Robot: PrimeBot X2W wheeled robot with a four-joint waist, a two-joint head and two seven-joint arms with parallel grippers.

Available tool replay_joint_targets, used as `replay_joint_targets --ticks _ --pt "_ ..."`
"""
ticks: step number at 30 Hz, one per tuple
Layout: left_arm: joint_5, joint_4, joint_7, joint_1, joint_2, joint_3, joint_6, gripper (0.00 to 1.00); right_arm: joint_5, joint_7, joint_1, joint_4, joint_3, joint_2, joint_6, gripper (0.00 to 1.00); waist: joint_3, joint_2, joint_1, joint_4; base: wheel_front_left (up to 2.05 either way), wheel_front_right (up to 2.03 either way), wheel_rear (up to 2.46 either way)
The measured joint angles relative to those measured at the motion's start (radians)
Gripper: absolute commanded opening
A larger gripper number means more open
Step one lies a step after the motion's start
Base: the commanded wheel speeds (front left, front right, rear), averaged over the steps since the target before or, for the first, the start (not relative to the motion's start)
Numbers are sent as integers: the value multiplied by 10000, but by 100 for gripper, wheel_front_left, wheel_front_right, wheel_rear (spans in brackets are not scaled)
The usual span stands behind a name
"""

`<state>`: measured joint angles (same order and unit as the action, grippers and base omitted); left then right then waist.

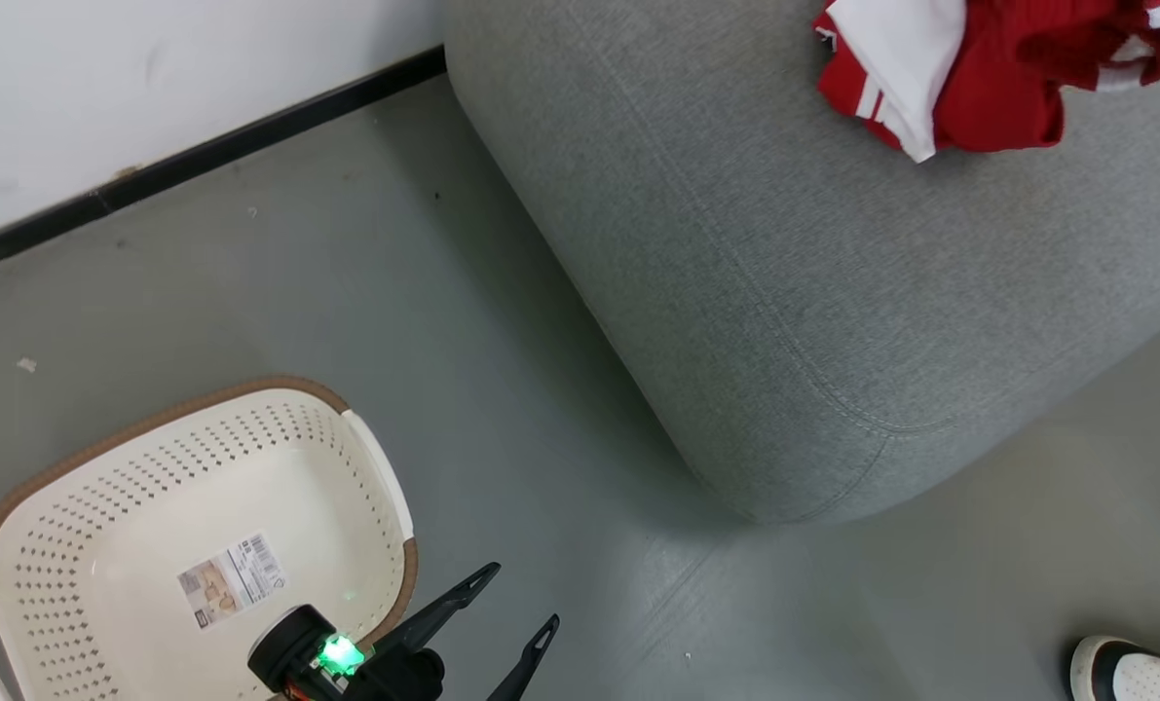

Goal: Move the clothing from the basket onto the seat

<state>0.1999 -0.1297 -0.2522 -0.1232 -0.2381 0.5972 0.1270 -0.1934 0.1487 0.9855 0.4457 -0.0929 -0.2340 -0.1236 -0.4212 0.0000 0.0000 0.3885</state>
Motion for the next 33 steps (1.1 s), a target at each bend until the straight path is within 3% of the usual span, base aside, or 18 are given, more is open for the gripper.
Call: replay_joint_targets --ticks 4,17,26,33 --pt "-2 81 0 0 -96 -10 0 100 84 -69 429 558 -71 -136 0 0 -274 0 1 -155 0 0 0" --pt "-102 372 -2 -214 -357 -109 0 100 652 -75 1828 2286 -2056 -934 0 0 -1165 0 0 -625 0 0 0" --pt "-196 497 -2 -483 -550 -94 0 100 917 -366 2429 3770 -3218 -779 0 0 -1704 0 0 -933 0 0 0" --pt "-203 602 -2 -765 -633 -111 0 100 1459 -798 2533 4633 -3173 -635 0 0 -2059 0 1 -1189 0 0 0"
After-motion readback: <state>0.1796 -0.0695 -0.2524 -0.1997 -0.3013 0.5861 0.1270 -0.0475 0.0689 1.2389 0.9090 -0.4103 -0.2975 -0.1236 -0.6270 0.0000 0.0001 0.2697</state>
